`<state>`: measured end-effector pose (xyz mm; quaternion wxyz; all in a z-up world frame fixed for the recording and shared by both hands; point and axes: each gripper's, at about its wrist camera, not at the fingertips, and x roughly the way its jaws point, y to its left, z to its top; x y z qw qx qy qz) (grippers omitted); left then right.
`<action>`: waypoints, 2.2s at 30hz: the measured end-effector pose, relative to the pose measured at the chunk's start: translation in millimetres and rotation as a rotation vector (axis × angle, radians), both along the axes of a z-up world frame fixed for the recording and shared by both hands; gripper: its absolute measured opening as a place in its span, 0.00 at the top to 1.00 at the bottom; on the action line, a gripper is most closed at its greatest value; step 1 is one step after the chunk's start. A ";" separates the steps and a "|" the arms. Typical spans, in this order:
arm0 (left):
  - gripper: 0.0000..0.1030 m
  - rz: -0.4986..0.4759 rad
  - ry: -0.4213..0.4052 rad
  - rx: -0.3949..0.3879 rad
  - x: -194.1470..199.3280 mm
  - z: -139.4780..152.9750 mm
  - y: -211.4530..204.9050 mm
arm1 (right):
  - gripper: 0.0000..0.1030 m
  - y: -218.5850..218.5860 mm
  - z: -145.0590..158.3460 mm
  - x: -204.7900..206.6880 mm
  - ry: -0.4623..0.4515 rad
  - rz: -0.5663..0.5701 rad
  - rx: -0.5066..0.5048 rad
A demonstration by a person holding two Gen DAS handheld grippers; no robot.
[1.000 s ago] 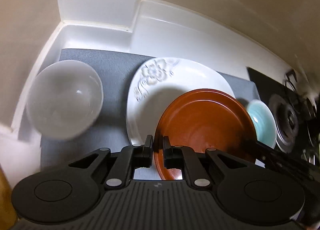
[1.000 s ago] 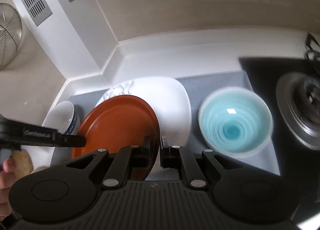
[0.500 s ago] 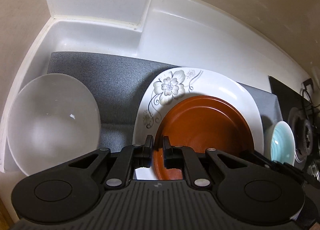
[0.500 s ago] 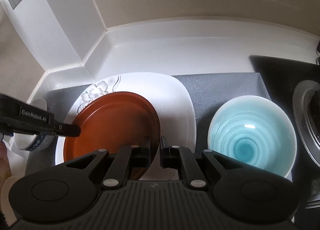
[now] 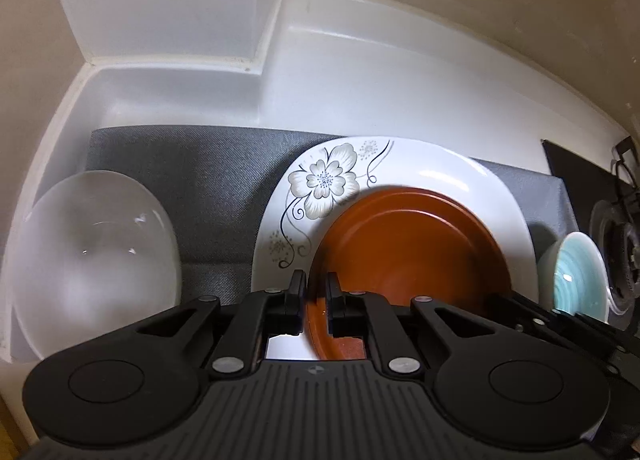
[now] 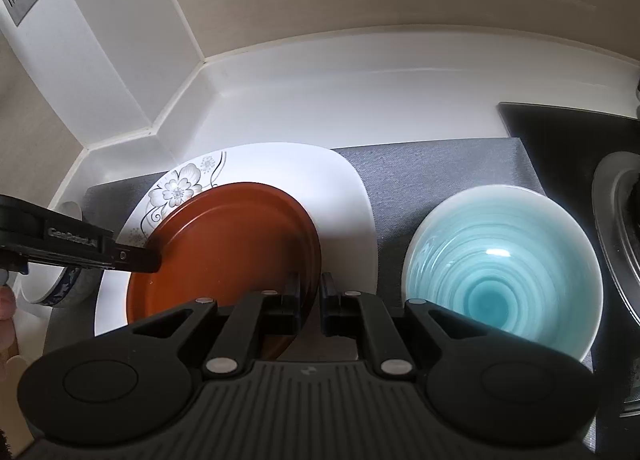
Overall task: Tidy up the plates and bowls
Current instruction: 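Lower the brown plate onto the stacked white plates and open both grippers, then move both grippers toward the white bowl with blue-patterned rim, then close both grippers on opposite sides of the blue-rimmed white bowl's rim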
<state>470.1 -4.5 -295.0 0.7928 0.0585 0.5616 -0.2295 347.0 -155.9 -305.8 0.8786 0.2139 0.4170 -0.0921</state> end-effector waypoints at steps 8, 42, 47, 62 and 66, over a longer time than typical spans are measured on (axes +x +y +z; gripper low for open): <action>0.45 0.031 -0.138 0.009 -22.5 40.3 57.7 | 0.72 -1.3 15.9 -17.3 -0.046 -0.071 -0.015; 0.53 0.583 0.095 -0.478 -9.7 3.8 236.1 | 0.49 125.3 27.8 77.4 -0.009 0.228 0.393; 0.72 0.575 0.008 -0.357 -7.4 5.8 224.0 | 0.49 129.4 15.9 90.8 0.022 0.235 0.451; 0.86 0.510 0.081 -0.272 -5.8 0.4 203.3 | 0.79 135.5 4.8 98.0 0.121 0.252 0.421; 0.85 0.457 0.125 -0.253 -20.7 2.0 200.7 | 0.78 137.1 12.1 79.8 0.159 0.305 0.388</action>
